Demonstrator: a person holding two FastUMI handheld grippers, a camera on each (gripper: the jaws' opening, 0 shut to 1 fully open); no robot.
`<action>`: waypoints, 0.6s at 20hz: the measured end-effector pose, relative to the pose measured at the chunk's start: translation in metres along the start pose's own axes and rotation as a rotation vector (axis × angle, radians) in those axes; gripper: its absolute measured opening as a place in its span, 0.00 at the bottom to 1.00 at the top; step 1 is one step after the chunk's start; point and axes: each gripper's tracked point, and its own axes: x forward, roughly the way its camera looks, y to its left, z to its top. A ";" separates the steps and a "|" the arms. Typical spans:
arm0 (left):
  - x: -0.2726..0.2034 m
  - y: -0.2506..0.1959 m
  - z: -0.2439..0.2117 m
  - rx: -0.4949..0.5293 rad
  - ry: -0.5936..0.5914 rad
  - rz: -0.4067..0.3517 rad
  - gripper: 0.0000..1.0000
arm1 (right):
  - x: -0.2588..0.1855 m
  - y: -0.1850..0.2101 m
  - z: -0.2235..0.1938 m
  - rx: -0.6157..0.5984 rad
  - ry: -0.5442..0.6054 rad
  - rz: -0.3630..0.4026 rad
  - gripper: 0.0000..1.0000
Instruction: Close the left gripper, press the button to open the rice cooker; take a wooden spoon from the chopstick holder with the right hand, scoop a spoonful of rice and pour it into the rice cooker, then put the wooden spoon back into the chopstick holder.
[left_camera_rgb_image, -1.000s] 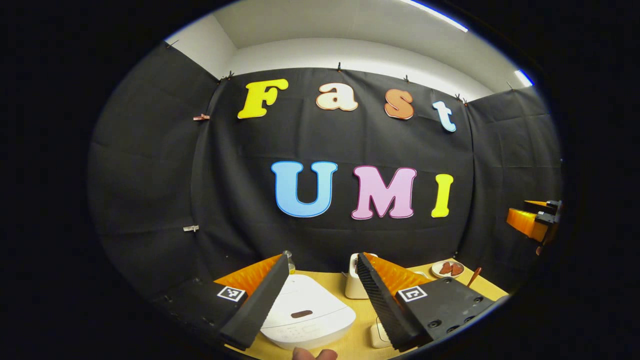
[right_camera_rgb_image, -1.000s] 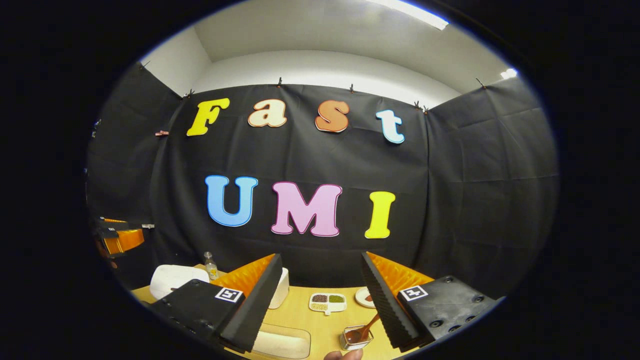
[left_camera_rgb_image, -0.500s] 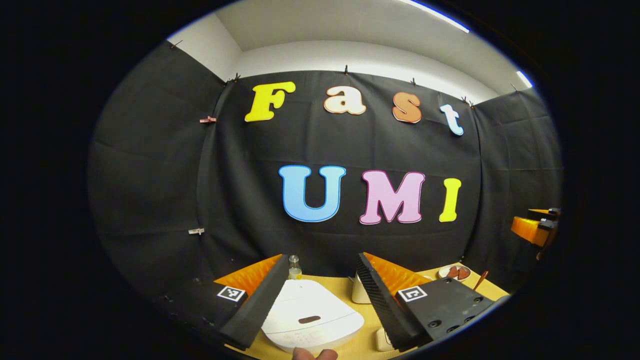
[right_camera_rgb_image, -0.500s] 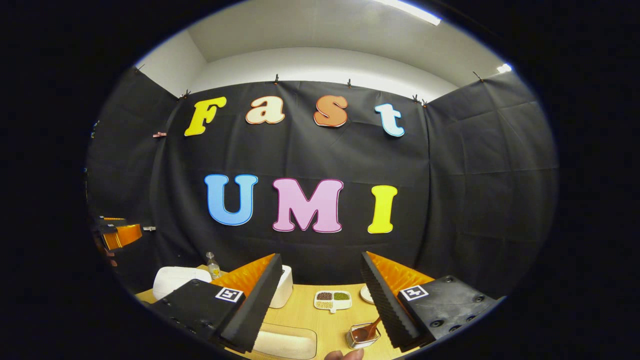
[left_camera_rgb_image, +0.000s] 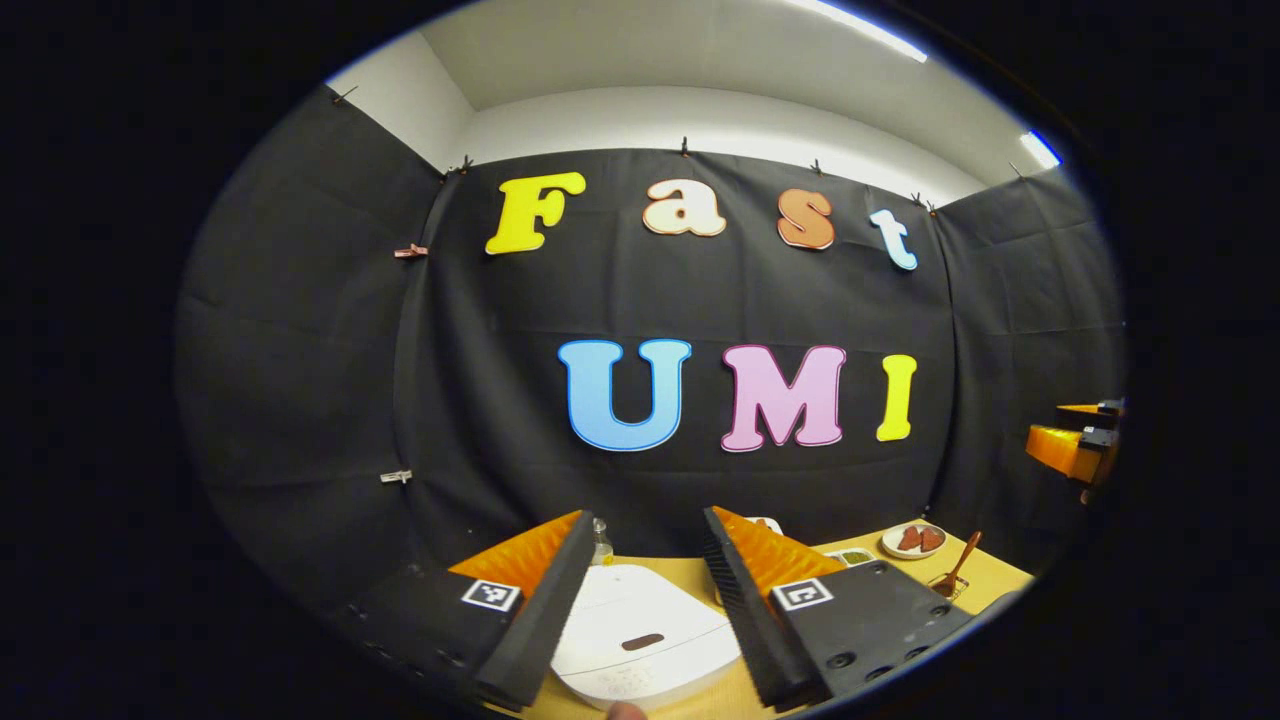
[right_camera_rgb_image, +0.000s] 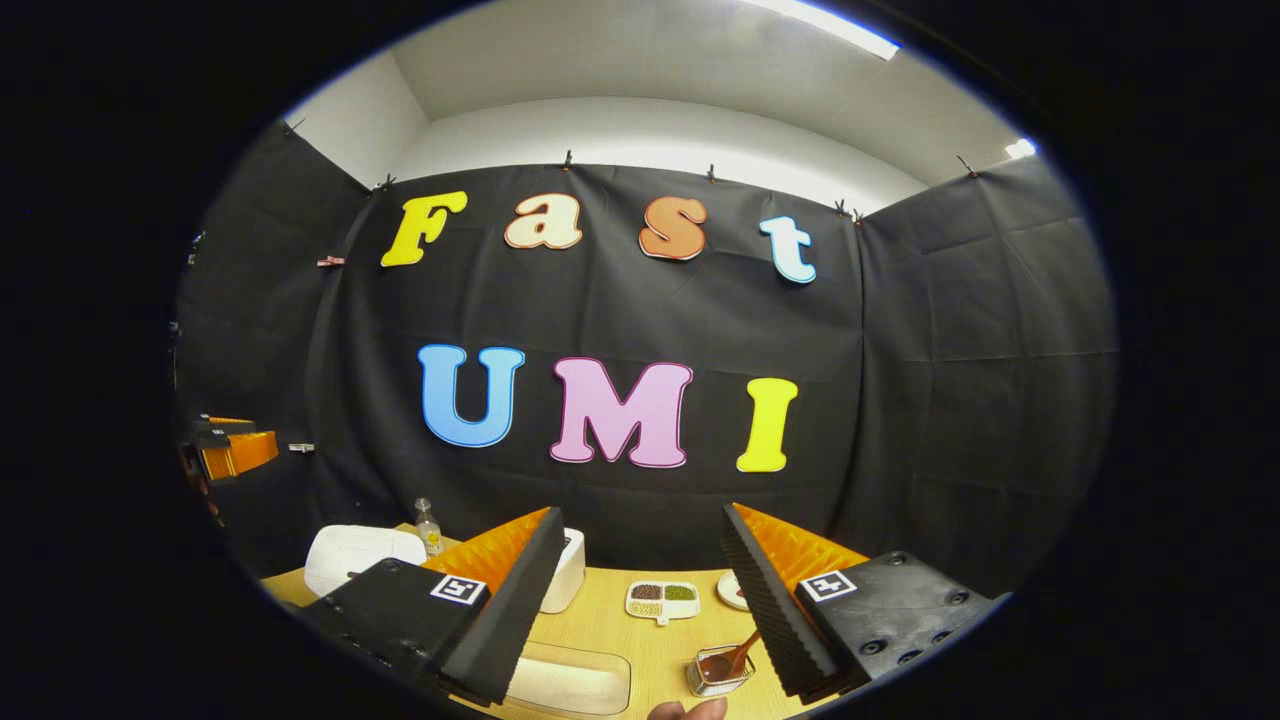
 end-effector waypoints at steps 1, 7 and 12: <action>0.001 0.002 -0.003 0.029 0.013 -0.009 0.65 | -0.002 0.000 0.000 0.001 -0.001 0.000 0.98; 0.002 -0.016 -0.035 0.049 0.132 -0.162 0.14 | -0.016 -0.003 -0.002 -0.018 0.000 -0.005 0.98; 0.014 -0.031 -0.077 0.024 0.312 -0.382 0.07 | -0.021 -0.006 -0.011 -0.038 0.027 -0.009 0.98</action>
